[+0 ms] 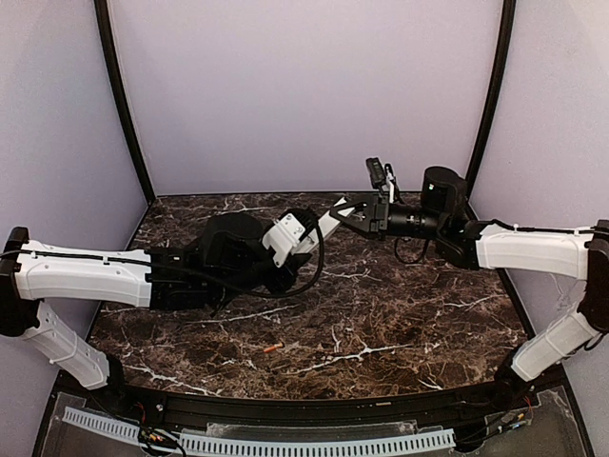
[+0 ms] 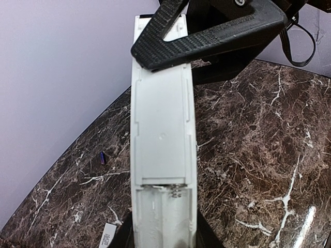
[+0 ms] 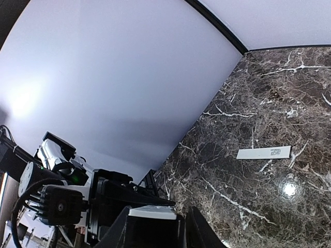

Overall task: Load the batteries into the remote control
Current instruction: Pass from the left arm to the right, then move the battery to the center of the board.

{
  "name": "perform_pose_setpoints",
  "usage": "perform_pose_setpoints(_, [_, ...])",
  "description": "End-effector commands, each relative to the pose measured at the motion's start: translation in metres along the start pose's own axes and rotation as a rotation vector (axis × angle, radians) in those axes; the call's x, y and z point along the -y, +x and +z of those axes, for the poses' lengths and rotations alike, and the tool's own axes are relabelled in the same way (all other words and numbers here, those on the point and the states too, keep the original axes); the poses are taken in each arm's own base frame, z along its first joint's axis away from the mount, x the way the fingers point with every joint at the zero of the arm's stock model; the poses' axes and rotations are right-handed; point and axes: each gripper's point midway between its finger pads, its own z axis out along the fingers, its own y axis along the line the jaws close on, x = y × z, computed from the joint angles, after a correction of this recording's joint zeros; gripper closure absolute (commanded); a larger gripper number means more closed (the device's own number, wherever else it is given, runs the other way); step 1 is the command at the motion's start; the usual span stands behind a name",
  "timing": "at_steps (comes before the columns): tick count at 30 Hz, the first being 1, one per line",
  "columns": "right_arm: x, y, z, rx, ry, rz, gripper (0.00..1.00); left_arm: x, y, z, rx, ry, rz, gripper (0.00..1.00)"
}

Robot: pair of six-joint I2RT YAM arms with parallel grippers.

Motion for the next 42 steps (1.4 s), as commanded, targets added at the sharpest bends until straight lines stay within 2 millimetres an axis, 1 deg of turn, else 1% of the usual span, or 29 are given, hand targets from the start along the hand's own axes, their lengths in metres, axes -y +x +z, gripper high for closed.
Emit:
perform_pose_setpoints(1, [0.002,-0.002,0.0,0.003,-0.02,0.005,0.71,-0.002,-0.017,-0.003,0.044,-0.002,-0.008,0.99])
perform_pose_setpoints(3, [0.004,-0.003,-0.002,0.006,-0.017,0.01,0.78,-0.002,-0.016,-0.003,0.039,-0.005,-0.005,0.93])
perform_pose_setpoints(4, [0.005,-0.003,-0.003,0.008,-0.015,0.011,0.82,-0.002,-0.016,-0.003,0.039,-0.006,-0.004,0.86])
perform_pose_setpoints(5, [0.006,-0.004,-0.005,0.011,-0.013,0.014,0.85,-0.002,-0.016,-0.004,0.039,-0.003,-0.004,0.82])
perform_pose_setpoints(7, [0.009,-0.007,-0.01,0.019,-0.011,0.017,0.94,-0.002,-0.016,-0.004,0.032,0.0,-0.006,0.68])
perform_pose_setpoints(8, [0.011,-0.008,-0.012,0.023,-0.007,0.018,0.98,-0.003,-0.016,-0.005,0.028,0.0,-0.007,0.54])
perform_pose_setpoints(9, [0.013,-0.01,-0.015,0.029,-0.001,0.02,1.0,-0.003,-0.017,-0.006,0.028,0.002,-0.009,0.41])
perform_pose_setpoints(10, [0.014,-0.012,-0.019,0.036,0.002,0.019,1.0,-0.003,-0.016,-0.007,0.021,0.006,-0.005,0.36])
perform_pose_setpoints(11, [0.017,-0.012,-0.022,0.04,0.007,0.02,1.0,-0.003,-0.016,-0.007,0.019,0.009,-0.003,0.28])
perform_pose_setpoints(13, [0.022,-0.015,-0.029,0.052,0.019,0.02,1.0,-0.004,-0.016,-0.008,0.006,0.024,-0.004,0.22])
perform_pose_setpoints(14, [0.025,-0.018,-0.034,0.063,0.027,0.02,1.0,-0.002,-0.014,-0.008,-0.001,0.049,-0.009,0.21])
perform_pose_setpoints(17, [0.034,-0.02,-0.047,0.081,0.051,0.015,1.0,-0.01,-0.015,-0.01,0.001,0.094,-0.055,0.16])
perform_pose_setpoints(19, [0.039,-0.022,-0.056,0.093,0.067,0.01,1.0,-0.019,-0.012,-0.009,-0.008,0.121,-0.098,0.16])
perform_pose_setpoints(22, [0.047,-0.024,-0.069,0.11,0.091,0.004,1.0,-0.041,-0.003,-0.002,-0.05,0.102,-0.166,0.16])
perform_pose_setpoints(23, [0.049,-0.025,-0.074,0.117,0.097,0.001,1.0,-0.045,-0.001,0.002,-0.073,0.098,-0.182,0.17])
perform_pose_setpoints(24, [0.052,-0.025,-0.078,0.122,0.103,0.003,1.0,-0.056,0.002,0.006,-0.089,0.077,-0.195,0.17])
perform_pose_setpoints(25, [0.055,-0.026,-0.083,0.129,0.113,0.003,1.0,-0.058,0.005,0.012,-0.111,0.075,-0.206,0.18])
perform_pose_setpoints(26, [0.058,-0.026,-0.087,0.134,0.121,0.006,1.0,-0.069,0.001,0.016,-0.109,0.068,-0.227,0.19])
perform_pose_setpoints(27, [0.06,-0.026,-0.091,0.139,0.129,0.004,1.0,-0.071,0.01,0.024,-0.146,0.069,-0.248,0.19])
perform_pose_setpoints(28, [0.063,-0.025,-0.095,0.144,0.137,0.006,1.0,-0.081,0.007,0.028,-0.143,0.064,-0.273,0.2])
perform_pose_setpoints(29, [0.065,-0.025,-0.099,0.148,0.144,0.008,1.0,-0.081,0.017,0.038,-0.181,0.069,-0.286,0.21])
perform_pose_setpoints(30, [0.068,-0.024,-0.103,0.153,0.15,0.009,1.0,-0.091,0.011,0.042,-0.175,0.061,-0.302,0.22])
perform_pose_setpoints(31, [0.07,-0.024,-0.107,0.157,0.153,0.011,1.0,-0.089,0.025,0.054,-0.224,0.069,-0.308,0.22])
perform_pose_setpoints(32, [0.071,-0.023,-0.112,0.163,0.157,0.011,1.0,-0.095,0.028,0.066,-0.241,0.063,-0.317,0.23])
perform_pose_setpoints(33, [0.074,-0.023,-0.116,0.17,0.165,0.014,1.0,-0.095,0.034,0.07,-0.272,0.07,-0.322,0.24])
perform_pose_setpoints(34, [0.075,-0.023,-0.12,0.176,0.17,0.014,1.0,-0.1,0.037,0.083,-0.289,0.063,-0.328,0.25])
perform_pose_setpoints(37, [0.081,-0.021,-0.132,0.192,0.193,0.018,1.0,-0.107,0.051,0.105,-0.349,0.058,-0.336,0.28])
perform_pose_setpoints(38, [0.082,-0.02,-0.134,0.195,0.196,0.018,1.0,-0.108,0.054,0.116,-0.363,0.059,-0.336,0.29])
perform_pose_setpoints(42, [0.085,-0.017,-0.139,0.196,0.2,0.024,1.0,-0.117,0.068,0.147,-0.401,0.041,-0.337,0.32])
